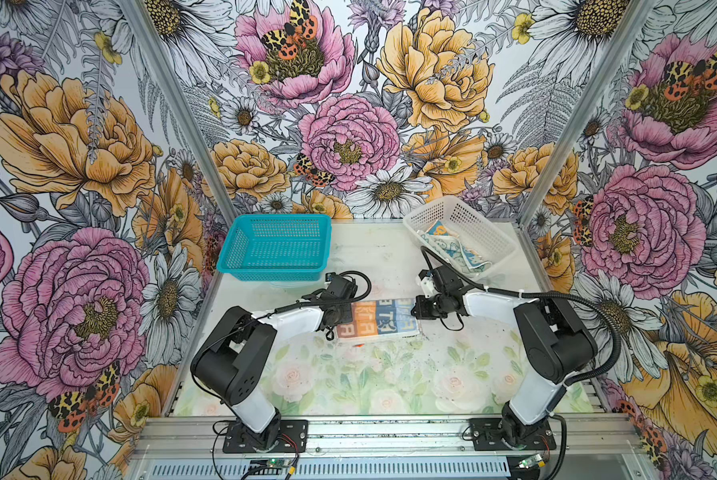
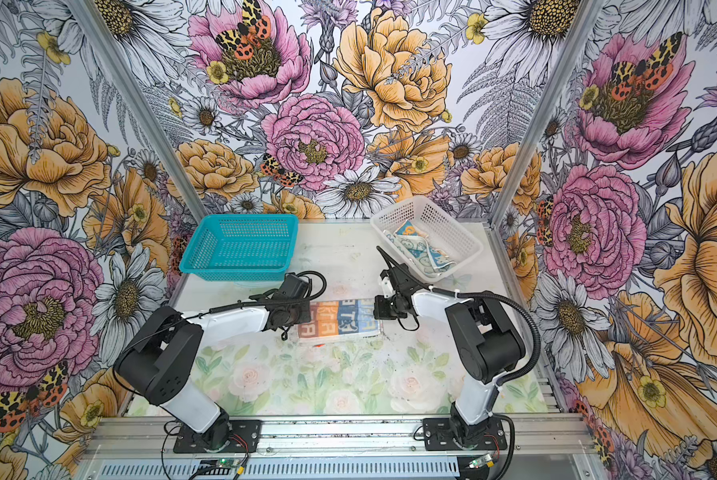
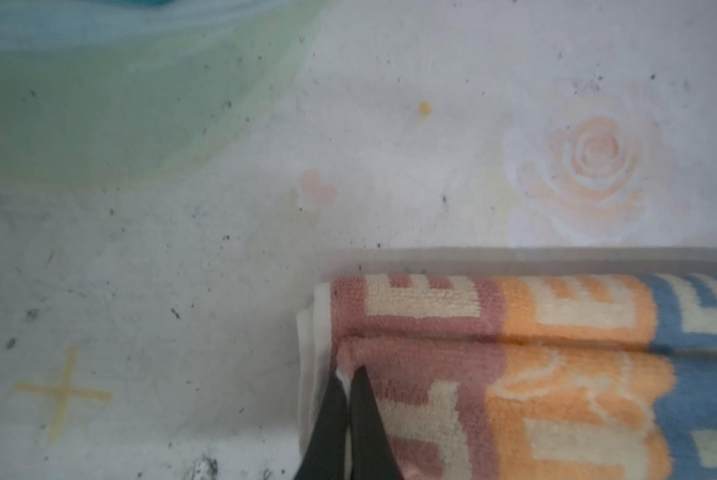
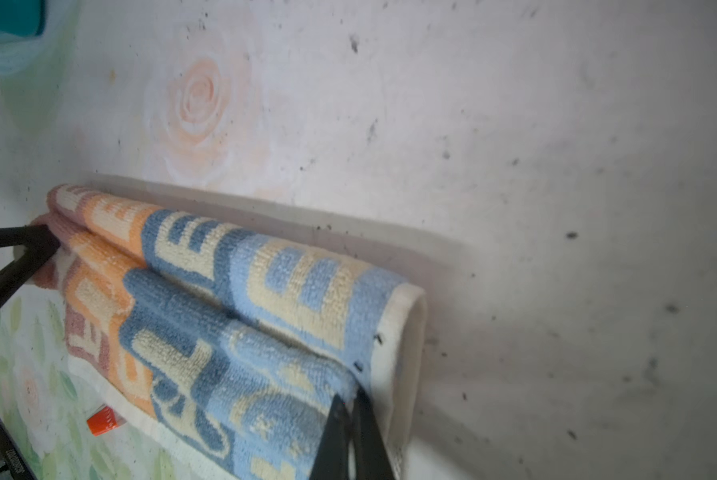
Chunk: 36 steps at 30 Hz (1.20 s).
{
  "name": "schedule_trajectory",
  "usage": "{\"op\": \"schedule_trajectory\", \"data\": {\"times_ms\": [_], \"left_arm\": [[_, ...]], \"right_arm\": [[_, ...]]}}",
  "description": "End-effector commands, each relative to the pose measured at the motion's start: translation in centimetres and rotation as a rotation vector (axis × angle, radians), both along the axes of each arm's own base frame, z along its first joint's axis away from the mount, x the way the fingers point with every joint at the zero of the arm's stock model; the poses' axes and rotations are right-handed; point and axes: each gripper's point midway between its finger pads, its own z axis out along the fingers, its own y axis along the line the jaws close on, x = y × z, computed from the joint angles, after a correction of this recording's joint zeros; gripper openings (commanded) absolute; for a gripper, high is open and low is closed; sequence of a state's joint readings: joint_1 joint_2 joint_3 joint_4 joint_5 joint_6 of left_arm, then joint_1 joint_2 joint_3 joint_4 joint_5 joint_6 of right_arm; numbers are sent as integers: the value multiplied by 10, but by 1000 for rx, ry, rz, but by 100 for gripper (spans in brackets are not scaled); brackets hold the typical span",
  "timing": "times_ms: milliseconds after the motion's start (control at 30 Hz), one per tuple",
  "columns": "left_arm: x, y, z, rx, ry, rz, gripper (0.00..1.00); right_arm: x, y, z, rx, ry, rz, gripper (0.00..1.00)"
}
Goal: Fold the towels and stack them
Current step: 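Hold the folded edge with both grippers and press it down onto the towel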
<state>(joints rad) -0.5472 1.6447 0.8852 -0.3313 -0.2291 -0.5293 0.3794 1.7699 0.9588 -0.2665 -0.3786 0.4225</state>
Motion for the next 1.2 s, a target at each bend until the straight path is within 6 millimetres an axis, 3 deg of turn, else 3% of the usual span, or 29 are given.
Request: {"op": "schedule_trajectory", "data": {"times_ms": [0, 167, 600, 767, 800, 867, 967, 1033, 1067, 1167], "left_arm": [[21, 6, 21, 30, -58, -7, 0], [18, -3, 35, 13, -87, -29, 0], [-22, -11, 15, 29, -62, -44, 0], [-25, -12, 13, 31, -58, -43, 4], [-25, -12, 15, 27, -60, -45, 9], [-25, -13, 23, 15, -79, -45, 34], [-26, -14, 43, -18, -116, -46, 59], [-25, -15, 63, -52, -154, -40, 91], [-24, -17, 71, -77, -166, -40, 99], [-22, -27, 92, -173, -191, -34, 99]], "right_arm": [[18, -10, 5, -20, -18, -41, 0], [18, -7, 23, 7, -48, -28, 0], [-2, -13, 15, -17, -30, -8, 0], [-9, -9, 13, -15, -21, 8, 11], [-10, -8, 16, -13, -25, 10, 16], [-11, -7, 24, -2, -44, 9, 23], [-13, -5, 45, 14, -88, 11, 40], [-14, -1, 60, 33, -117, 9, 52], [-14, 1, 65, 47, -124, 9, 58], [-14, 12, 79, 81, -141, 18, 72]]}}
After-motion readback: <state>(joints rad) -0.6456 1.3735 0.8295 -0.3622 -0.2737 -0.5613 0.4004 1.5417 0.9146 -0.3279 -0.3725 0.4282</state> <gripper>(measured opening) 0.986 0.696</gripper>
